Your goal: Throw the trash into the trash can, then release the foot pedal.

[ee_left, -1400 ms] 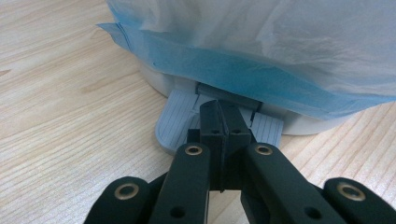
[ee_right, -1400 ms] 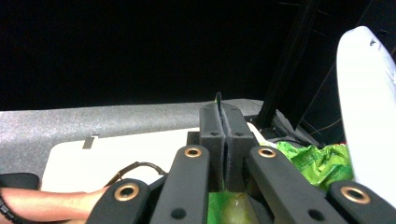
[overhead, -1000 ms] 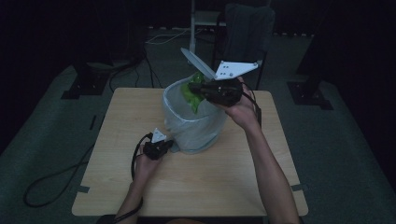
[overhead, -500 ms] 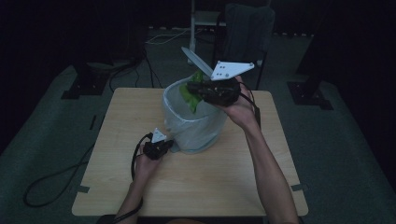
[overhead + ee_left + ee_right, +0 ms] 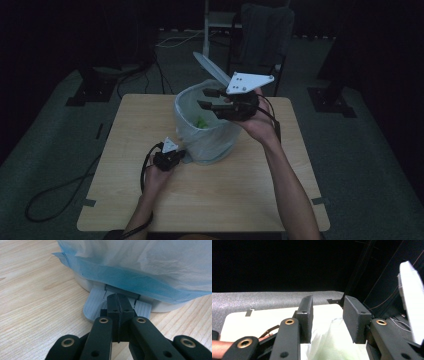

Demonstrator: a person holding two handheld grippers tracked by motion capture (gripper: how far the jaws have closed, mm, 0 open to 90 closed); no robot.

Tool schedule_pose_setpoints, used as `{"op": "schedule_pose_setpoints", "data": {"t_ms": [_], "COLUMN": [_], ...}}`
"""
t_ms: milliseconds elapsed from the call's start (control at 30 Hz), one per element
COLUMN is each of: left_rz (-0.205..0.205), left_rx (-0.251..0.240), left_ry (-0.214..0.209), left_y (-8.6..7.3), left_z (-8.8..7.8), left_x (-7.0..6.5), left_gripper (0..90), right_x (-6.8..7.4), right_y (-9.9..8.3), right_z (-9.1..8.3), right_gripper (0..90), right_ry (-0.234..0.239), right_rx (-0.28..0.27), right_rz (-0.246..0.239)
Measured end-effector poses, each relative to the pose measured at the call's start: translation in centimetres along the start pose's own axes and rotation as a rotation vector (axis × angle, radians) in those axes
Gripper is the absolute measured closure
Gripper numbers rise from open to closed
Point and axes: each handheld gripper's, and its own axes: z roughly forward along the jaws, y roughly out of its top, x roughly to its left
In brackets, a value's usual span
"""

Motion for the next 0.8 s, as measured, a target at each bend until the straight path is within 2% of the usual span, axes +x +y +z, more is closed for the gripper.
{"op": "schedule_pose_setpoints", "data": {"t_ms": [300, 500, 800], "left_rz": [0.0, 0.001, 0.001], "left_rx": [0.0, 0.001, 0.0], "left_ry": [0.002, 0.003, 0.004], "left_y": [0.0, 0.0, 0.0], "left_z": [0.0, 0.0, 0.0], "left_x": [0.0, 0.0, 0.0], "left_gripper": [90.0, 90.0, 90.0], "right_x": [1.1, 1.5, 1.7], "right_y": [-1.5, -2.6, -4.7], "right_z": [-0.7, -1.5, -1.7], "right_gripper": [58.7, 56.8, 54.1], "right_ry": [0.012, 0.012, 0.015], "right_rx": [0.003, 0.001, 0.009], "right_rz": [0.0, 0.016, 0.053]}}
